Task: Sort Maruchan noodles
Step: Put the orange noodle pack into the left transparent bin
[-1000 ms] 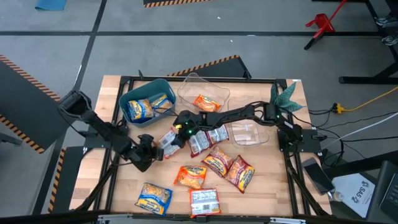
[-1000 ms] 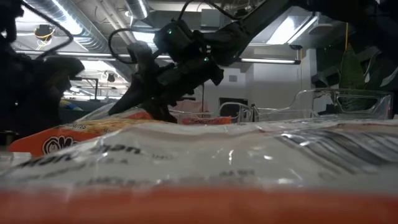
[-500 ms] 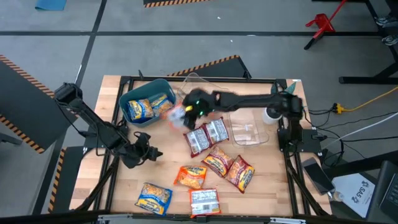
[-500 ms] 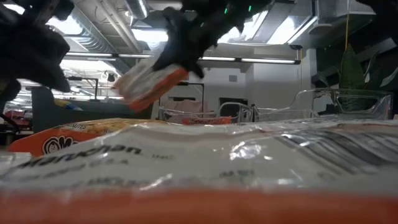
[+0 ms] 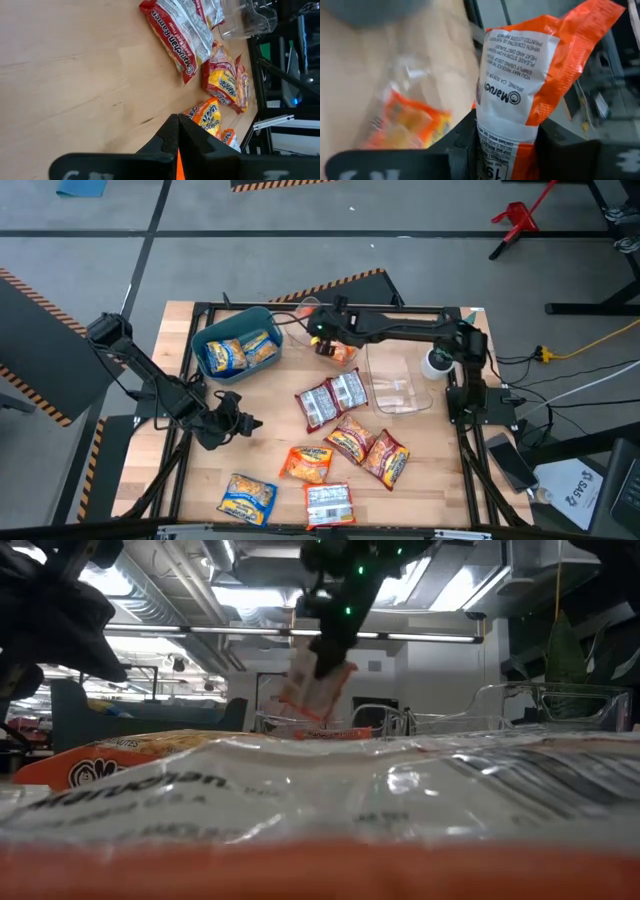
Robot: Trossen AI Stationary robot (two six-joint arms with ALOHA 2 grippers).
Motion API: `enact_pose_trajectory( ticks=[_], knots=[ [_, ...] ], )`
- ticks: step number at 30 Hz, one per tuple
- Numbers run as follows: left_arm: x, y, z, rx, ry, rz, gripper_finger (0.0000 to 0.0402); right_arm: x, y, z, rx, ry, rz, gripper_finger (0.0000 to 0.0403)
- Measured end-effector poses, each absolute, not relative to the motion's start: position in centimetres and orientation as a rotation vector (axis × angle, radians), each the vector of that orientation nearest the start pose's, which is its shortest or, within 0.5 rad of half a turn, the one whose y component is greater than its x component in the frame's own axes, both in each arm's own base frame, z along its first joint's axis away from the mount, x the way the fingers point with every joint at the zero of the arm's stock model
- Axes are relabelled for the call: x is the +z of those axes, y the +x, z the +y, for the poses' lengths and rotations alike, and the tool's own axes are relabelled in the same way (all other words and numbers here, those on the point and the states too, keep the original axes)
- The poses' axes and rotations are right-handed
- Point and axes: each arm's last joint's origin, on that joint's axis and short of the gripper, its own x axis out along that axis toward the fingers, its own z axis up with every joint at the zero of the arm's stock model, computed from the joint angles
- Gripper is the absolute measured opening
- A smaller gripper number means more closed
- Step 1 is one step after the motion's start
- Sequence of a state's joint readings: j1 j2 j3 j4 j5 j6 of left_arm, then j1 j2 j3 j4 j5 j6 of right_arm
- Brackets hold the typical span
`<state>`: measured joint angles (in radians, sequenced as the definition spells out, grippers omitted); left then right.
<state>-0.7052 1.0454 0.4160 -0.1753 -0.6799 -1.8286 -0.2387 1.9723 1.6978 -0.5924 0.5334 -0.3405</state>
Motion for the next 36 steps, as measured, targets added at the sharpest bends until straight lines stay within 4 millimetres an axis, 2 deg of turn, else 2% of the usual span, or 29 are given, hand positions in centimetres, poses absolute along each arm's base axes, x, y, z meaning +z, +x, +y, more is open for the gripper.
enact_pose_trajectory(
  ticks=[6, 13, 22, 24, 26, 31, 33, 36],
  knots=[
    [17.1, 15.1, -10.4, 0.515, -1.245, 0.411, 0.0, 23.7, 42.4, -13.4, -0.592, -0.442, 1.098, 0.0103],
    [17.1, 15.1, -10.4, 0.517, -1.244, 0.411, 0.0, 20.8, 43.1, -14.4, -0.591, -0.446, 1.16, 0.0103],
    [17.1, 15.1, -10.4, 0.527, -1.259, 0.403, 0.0, 18.8, 43.6, -14.6, -0.551, -0.452, 1.193, 0.0105],
    [17.1, 15.1, -10.3, 0.529, -1.26, 0.402, 0.0, 18.7, 43.8, -14.5, -0.478, -0.42, 1.175, 0.0134],
    [17.1, 15.1, -10.3, 0.529, -1.26, 0.401, 0.0, 18.7, 43.9, -14.6, -0.426, -0.379, 1.15, 0.0182],
    [17.1, 15.1, -10.3, 0.529, -1.26, 0.402, 0.0, 19.3, 43.9, -15.0, -0.435, -0.314, 1.133, 0.0296],
    [17.1, 15.1, -10.3, 0.529, -1.26, 0.401, 0.0, 20.1, 44.2, -15.2, -0.448, -0.305, 1.112, 0.0326],
    [17.1, 15.1, -10.3, 0.529, -1.26, 0.402, 0.0, 21.9, 44.6, -15.4, -0.433, -0.294, 1.079, 0.0343]
  ],
)
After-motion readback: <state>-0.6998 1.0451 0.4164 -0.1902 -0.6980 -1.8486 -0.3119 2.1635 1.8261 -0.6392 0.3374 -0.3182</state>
